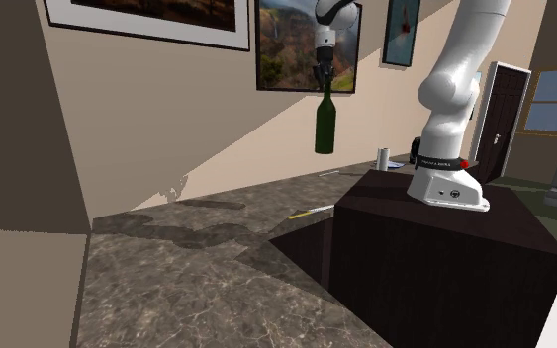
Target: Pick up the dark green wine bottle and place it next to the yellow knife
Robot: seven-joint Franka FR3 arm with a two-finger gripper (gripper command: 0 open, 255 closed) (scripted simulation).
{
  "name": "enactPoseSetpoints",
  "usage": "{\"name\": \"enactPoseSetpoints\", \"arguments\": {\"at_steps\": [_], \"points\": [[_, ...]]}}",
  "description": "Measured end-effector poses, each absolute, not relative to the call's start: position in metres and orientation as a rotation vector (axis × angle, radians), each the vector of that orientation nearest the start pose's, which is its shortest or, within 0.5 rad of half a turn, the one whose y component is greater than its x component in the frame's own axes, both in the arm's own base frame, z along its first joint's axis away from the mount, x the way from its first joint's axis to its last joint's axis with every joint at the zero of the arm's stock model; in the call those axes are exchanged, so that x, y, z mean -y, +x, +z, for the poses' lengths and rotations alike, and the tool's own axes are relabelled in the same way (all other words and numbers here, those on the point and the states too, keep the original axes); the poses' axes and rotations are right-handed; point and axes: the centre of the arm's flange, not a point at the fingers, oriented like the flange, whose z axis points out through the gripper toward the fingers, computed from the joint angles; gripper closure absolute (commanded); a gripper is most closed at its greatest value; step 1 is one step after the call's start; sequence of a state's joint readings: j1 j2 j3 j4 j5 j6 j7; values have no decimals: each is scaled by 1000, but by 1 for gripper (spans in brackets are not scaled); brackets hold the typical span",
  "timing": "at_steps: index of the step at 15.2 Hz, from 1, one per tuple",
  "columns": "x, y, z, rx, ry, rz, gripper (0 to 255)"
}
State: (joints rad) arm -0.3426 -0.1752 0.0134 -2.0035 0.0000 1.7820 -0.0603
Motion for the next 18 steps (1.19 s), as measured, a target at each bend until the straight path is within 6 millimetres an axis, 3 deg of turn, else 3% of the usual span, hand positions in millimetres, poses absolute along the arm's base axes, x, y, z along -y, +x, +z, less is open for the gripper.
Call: {"name": "enactPoseSetpoints", "arguments": {"at_steps": [11,18], "points": [[296,464,579,-420,-3105,73,255],[372,455,605,-420,-3106,72,255]]}}
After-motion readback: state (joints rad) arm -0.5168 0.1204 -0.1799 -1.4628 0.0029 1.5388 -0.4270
